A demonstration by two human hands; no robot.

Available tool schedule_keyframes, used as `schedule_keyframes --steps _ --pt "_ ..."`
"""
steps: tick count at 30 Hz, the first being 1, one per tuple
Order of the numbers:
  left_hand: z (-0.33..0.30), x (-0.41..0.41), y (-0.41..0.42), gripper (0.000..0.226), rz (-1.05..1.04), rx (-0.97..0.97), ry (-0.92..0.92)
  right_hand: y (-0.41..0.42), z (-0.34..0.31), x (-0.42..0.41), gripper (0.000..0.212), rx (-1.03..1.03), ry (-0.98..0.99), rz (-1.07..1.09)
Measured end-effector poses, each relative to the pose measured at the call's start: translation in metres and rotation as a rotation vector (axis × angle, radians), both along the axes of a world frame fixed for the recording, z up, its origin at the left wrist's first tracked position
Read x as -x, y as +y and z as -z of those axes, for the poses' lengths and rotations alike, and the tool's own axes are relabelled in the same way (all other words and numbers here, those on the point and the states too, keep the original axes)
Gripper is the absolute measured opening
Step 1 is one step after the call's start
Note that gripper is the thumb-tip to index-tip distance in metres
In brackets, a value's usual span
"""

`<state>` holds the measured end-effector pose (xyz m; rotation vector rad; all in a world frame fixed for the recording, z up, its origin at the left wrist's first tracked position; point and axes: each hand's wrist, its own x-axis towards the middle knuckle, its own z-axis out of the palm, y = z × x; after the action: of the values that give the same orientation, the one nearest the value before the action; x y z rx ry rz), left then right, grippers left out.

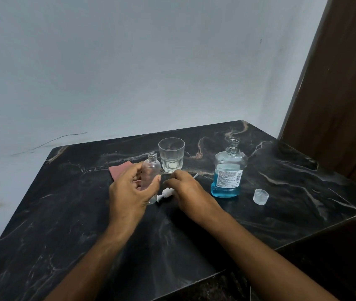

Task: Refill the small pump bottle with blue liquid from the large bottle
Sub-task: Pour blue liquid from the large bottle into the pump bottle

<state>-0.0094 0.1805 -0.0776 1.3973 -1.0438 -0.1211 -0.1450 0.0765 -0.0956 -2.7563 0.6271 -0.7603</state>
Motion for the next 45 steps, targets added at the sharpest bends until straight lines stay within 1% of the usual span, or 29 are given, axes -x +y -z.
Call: schedule_keyframes --steps 3,7,9,10,11,13,15,16,17,18,20,21,22,26,29,31,33,35,38,41,45 --pt "0.004 0.003 -0.005 0.030 0.022 -0.002 0.002 0.006 -0.012 0.020 0.027 0.003 -0.229 0.075" --pt "0.005 0.016 -0.014 0.040 0.062 -0.018 0.017 0.008 -0.040 0.057 0.020 0.177 -0.583 0.216" --pt "0.005 0.025 -0.018 0.043 0.102 -0.031 -0.004 0.003 -0.053 0.080 0.015 0.206 -0.668 0.321" --pt "0.005 0.029 -0.020 0.045 0.116 -0.034 -0.026 -0.002 -0.058 0.089 0.019 0.166 -0.675 0.392" --pt "0.004 0.032 -0.021 0.046 0.124 -0.039 -0.051 -0.008 -0.062 0.097 0.028 0.090 -0.667 0.462" --pt "0.003 0.038 -0.024 0.044 0.146 -0.045 -0.068 -0.021 -0.063 0.109 0.061 -0.157 -0.649 0.537" --pt "0.003 0.043 -0.028 0.037 0.169 -0.047 -0.061 -0.035 -0.060 0.114 0.094 -0.497 -0.644 0.479" --pt "0.002 0.045 -0.030 0.035 0.174 -0.049 -0.061 -0.042 -0.055 0.116 0.104 -0.662 -0.638 0.413" --pt "0.002 0.048 -0.032 0.035 0.177 -0.054 -0.062 -0.048 -0.050 0.116 0.105 -0.802 -0.630 0.341" --pt "0.001 0.050 -0.034 0.037 0.178 -0.060 -0.065 -0.053 -0.045 0.116 0.098 -0.907 -0.618 0.281" --pt "-0.001 0.053 -0.038 0.040 0.185 -0.074 -0.086 -0.062 -0.035 0.114 0.070 -0.990 -0.596 0.211" --pt "-0.002 0.055 -0.041 0.041 0.193 -0.080 -0.094 -0.065 -0.030 0.113 0.060 -0.989 -0.602 0.186" --pt "-0.002 0.055 -0.043 0.039 0.201 -0.085 -0.099 -0.066 -0.027 0.112 0.056 -0.979 -0.621 0.170" --pt "-0.002 0.057 -0.052 0.035 0.203 -0.114 -0.086 -0.064 -0.026 0.108 0.059 -0.911 -0.696 0.154" --pt "0.001 0.058 -0.055 0.039 0.196 -0.122 -0.073 -0.058 -0.034 0.107 0.057 -0.779 -0.714 0.216" --pt "0.003 0.059 -0.057 0.040 0.206 -0.115 -0.064 -0.055 -0.042 0.108 0.061 -0.663 -0.703 0.259" --pt "0.004 0.060 -0.058 0.041 0.212 -0.102 -0.063 -0.054 -0.049 0.112 0.066 -0.524 -0.654 0.302" --pt "0.005 0.060 -0.059 0.043 0.202 -0.080 -0.071 -0.056 -0.054 0.117 0.065 -0.372 -0.557 0.337" --pt "0.006 0.058 -0.060 0.047 0.177 -0.057 -0.080 -0.059 -0.056 0.124 0.062 -0.215 -0.410 0.364" --pt "0.009 0.056 -0.059 0.049 0.180 -0.045 -0.061 -0.060 -0.052 0.125 0.061 -0.135 -0.286 0.375" --pt "0.016 0.055 -0.059 0.048 0.198 -0.051 -0.081 -0.059 -0.047 0.119 0.059 -0.086 -0.247 0.381"
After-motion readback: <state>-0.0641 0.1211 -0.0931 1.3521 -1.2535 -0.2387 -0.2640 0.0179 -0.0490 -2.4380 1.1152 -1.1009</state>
